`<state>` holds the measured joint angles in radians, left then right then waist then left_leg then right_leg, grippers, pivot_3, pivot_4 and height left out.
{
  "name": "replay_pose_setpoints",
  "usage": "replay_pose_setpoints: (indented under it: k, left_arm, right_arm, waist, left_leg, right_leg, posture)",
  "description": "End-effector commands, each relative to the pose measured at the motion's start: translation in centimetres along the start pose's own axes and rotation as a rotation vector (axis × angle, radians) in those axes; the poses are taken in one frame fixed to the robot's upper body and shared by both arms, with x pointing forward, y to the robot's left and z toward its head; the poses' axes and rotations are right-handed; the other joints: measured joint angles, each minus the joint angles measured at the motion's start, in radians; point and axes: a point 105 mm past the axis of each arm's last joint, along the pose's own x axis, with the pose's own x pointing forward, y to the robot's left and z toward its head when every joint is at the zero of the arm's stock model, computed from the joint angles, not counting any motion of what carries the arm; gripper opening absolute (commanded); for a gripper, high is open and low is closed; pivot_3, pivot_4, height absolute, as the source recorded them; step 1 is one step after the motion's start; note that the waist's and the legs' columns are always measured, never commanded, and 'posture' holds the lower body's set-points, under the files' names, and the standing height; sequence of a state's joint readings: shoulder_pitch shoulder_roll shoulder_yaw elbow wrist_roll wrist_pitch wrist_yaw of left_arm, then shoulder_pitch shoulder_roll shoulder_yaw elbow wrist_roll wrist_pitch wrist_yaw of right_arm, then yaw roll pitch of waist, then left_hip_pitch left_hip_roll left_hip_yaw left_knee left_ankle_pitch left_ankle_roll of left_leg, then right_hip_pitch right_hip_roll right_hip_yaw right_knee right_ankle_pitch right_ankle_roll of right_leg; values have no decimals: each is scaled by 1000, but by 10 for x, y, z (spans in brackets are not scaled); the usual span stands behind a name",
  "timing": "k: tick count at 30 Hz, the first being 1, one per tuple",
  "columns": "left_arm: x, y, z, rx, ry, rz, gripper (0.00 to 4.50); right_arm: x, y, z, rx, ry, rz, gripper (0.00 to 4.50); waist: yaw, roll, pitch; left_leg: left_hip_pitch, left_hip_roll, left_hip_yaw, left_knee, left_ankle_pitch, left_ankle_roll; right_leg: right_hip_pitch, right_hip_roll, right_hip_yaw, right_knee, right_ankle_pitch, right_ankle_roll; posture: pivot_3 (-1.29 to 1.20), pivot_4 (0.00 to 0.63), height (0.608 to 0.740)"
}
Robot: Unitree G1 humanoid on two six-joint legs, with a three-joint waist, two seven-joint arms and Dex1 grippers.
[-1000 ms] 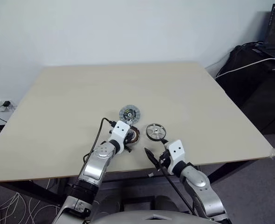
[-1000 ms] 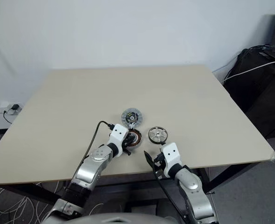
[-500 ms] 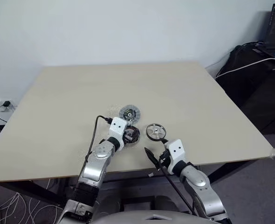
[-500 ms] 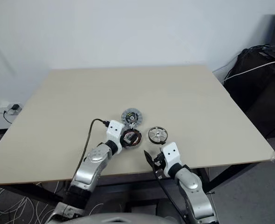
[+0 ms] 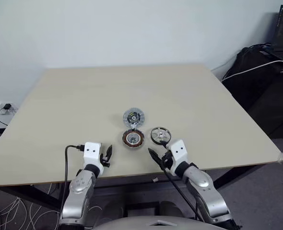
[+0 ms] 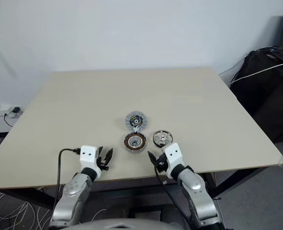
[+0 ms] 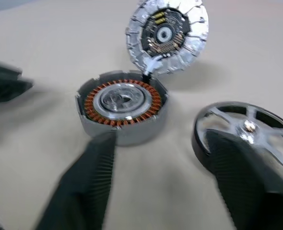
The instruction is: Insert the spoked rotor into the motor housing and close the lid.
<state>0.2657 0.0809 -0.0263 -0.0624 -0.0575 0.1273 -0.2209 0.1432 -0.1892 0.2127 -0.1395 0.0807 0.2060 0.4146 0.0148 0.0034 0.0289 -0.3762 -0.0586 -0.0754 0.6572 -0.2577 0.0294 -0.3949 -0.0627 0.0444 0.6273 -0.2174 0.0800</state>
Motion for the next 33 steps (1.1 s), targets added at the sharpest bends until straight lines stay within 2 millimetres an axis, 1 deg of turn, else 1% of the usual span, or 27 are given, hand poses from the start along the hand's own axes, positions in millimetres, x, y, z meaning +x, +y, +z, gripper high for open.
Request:
replay_pose_setpoints:
  k: [1, 2, 4, 6, 7, 10, 12, 15, 18, 21, 24, 33]
  left_arm:
    - [-2, -3, 21, -13, -104, 6, 1110]
    - [-2, -4, 19, -18, -105, 11, 709]
    - [-2, -7, 18, -29, -109, 10, 55]
    - [-1, -10, 17, -32, -113, 9, 0]
    - [-1, -12, 17, -35, -113, 1, 0]
    - [0, -18, 20, -32, -133, -23, 0]
    - [1, -21, 23, -14, -151, -37, 0]
    - [-1, -24, 26, 37, -184, -54, 0]
    - [-3, -29, 25, 70, -195, -79, 0]
    - [-6, -31, 21, 62, -184, -102, 0]
    - [-8, -32, 17, 64, -164, -115, 0]
    - [-10, -31, 4, 57, -99, -158, 0]
  right_arm:
    - [14, 3, 11, 0, 7, 9, 1992]
    - [19, 7, 14, -8, 15, 25, 1602]
    - [26, 14, 19, -16, 26, 57, 950]
    - [33, 22, 22, -39, 39, 95, 272]
    - [35, 24, 23, -44, 48, 109, 26]
    - [44, 34, 28, -20, 84, 158, 26]
    - [48, 39, 26, -35, 132, 182, 26]
    - [55, 46, 27, -9, 189, 215, 26]
    - [59, 52, 28, -5, 229, 257, 26]
    - [64, 57, 26, -16, 262, 286, 26]
    - [69, 58, 24, -39, 280, 292, 26]
    - [82, 50, 27, -54, 278, 272, 26]
  waist:
    - [0, 0, 0]
    - [1, 0, 0]
    - [0, 0, 0]
    - [0, 0, 0]
    - [-1, 0, 0]
    - [-1, 0, 0]
    - [-1, 0, 0]
    - [-2, 0, 0]
    - [-2, 1, 0]
    - [-3, 1, 0]
    - [-5, 1, 0]
    - [-24, 3, 1]
  left_leg:
    - [0, 0, 0, 0, 0, 0]
    - [0, 0, 0, 0, 0, 0]
    - [0, 0, 0, 0, 0, 0]
    - [0, 0, 0, 0, 0, 0]
    - [0, 0, 0, 0, 0, 0]
    - [-1, 0, 0, 0, 0, 0]
    - [-1, 0, 0, 0, 0, 0]
    - [-1, 0, 0, 0, 0, 0]
    - [-1, 0, 0, -1, 0, 0]
    - [-1, 0, 0, -1, 0, 0]
    - [-1, 0, 0, -1, 0, 0]
    - [-1, 0, 0, -1, 0, 0]
  right_leg:
    - [0, 0, 0, 0, 0, 0]
    - [0, 0, 0, 0, 0, 0]
    - [0, 0, 0, 0, 0, 0]
    - [-1, 0, 0, 0, 0, 0]
    - [-1, 0, 0, 0, 0, 0]
    - [-1, 1, 0, 0, 0, 0]
    - [-1, 1, 0, 0, 0, 0]
    - [-1, 1, 0, 0, 0, 0]
    - [-1, 1, 0, 0, 0, 0]
    - [-2, 1, 0, 0, 0, -1]
    - [-2, 1, 0, 0, 0, -1]
    - [-2, 1, -1, 0, 0, 0]
  posture:
    - [0, 0, 740]
    - [0, 0, 740]
    - [0, 0, 740]
    - [0, 0, 740]
    - [0, 0, 740]
    - [0, 0, 740]
    - [0, 0, 740]
    - [0, 0, 740]
    - [0, 0, 740]
    - [0, 0, 740]
    - [0, 0, 740]
    - [0, 0, 740]
